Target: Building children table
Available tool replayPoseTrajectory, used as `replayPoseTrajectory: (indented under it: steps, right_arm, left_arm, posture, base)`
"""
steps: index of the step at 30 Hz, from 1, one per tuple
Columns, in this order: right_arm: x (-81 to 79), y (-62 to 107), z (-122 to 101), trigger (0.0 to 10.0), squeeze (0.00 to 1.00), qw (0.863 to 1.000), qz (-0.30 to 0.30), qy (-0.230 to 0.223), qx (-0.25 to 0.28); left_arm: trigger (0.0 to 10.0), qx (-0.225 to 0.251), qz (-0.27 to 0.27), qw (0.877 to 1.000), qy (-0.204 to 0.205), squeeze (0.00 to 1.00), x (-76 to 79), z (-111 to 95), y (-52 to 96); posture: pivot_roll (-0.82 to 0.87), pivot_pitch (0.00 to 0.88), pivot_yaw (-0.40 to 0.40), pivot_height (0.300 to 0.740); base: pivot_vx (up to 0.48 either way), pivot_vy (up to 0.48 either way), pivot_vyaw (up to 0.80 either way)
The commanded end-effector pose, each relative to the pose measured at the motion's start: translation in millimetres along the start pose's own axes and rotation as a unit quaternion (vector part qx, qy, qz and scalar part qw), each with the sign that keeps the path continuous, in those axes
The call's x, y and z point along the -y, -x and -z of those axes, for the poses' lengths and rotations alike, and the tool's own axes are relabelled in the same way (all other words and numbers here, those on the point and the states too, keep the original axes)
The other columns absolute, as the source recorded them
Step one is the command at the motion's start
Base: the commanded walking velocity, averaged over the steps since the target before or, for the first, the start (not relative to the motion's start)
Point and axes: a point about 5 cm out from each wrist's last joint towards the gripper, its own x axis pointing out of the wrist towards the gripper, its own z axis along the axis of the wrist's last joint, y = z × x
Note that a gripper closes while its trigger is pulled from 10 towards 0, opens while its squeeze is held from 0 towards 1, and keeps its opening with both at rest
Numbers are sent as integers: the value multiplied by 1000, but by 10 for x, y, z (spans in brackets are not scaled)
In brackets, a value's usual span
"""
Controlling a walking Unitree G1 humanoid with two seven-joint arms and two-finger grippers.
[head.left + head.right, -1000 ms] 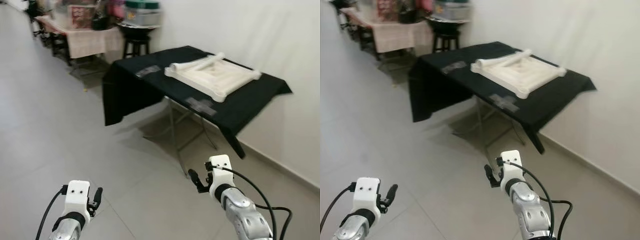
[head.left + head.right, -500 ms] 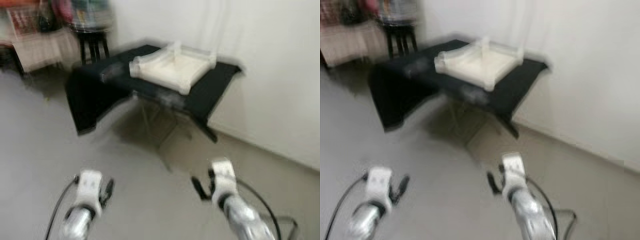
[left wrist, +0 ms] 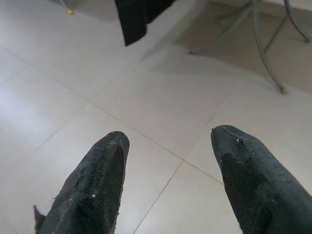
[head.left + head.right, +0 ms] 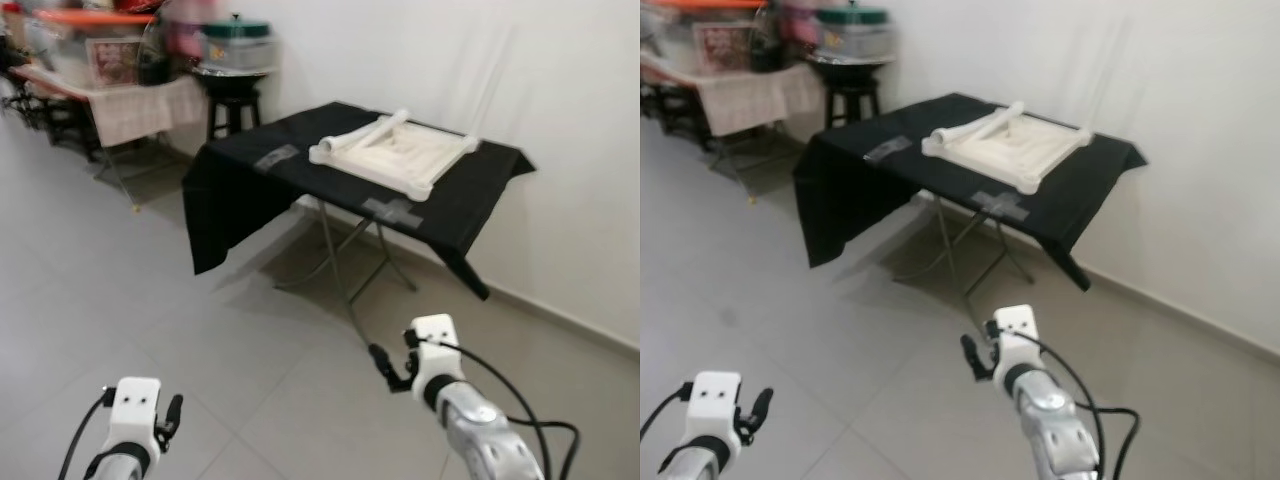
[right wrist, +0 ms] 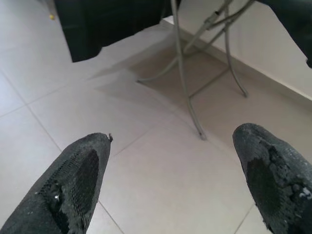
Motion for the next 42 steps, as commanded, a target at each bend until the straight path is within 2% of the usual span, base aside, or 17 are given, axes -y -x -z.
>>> replayPoseTrajectory:
  steps: [1, 7, 15, 29, 34, 42]
  right_arm:
    - [49, -1, 34, 10000, 0, 1000, 12, 5, -13]
    - [55, -2, 37, 10000, 0, 1000, 13, 8, -15]
    - [79, -14, 36, 10000, 0, 1000, 17, 10, -20]
    - [133, -93, -8, 10000, 0, 999, 25, 12, -16]
    - [135, -108, -17, 10000, 0, 999, 27, 11, -15]
    - [125, -130, -32, 10000, 0, 1000, 26, 10, -11]
  left_arm:
    - [10000, -29, 17, 999, 0, 0, 50, 110, 11]
    - [10000, -44, 30, 999, 0, 0, 55, 159, 18]
    - [10000, -59, 26, 998, -1, 0, -19, 223, 48]
    - [10000, -54, 37, 998, 2, 0, -31, 186, 16]
    - [10000, -69, 42, 997, 4, 0, -21, 208, 7]
    - [10000, -44, 48, 998, 2, 0, 9, 139, -9]
  posture:
    - [-19, 0, -76, 740]
    - [-22, 0, -78, 740]
    - [-14, 0, -84, 740]
    - [-2, 0, -81, 740]
    - [0, 0, -80, 740]
    - [-2, 0, -77, 740]
  base:
    - [0, 0, 0]
    - [0, 0, 0]
    - [0, 0, 0]
    - [0, 0, 0]
    - [-70, 0, 0]
    - [-194, 0, 0]
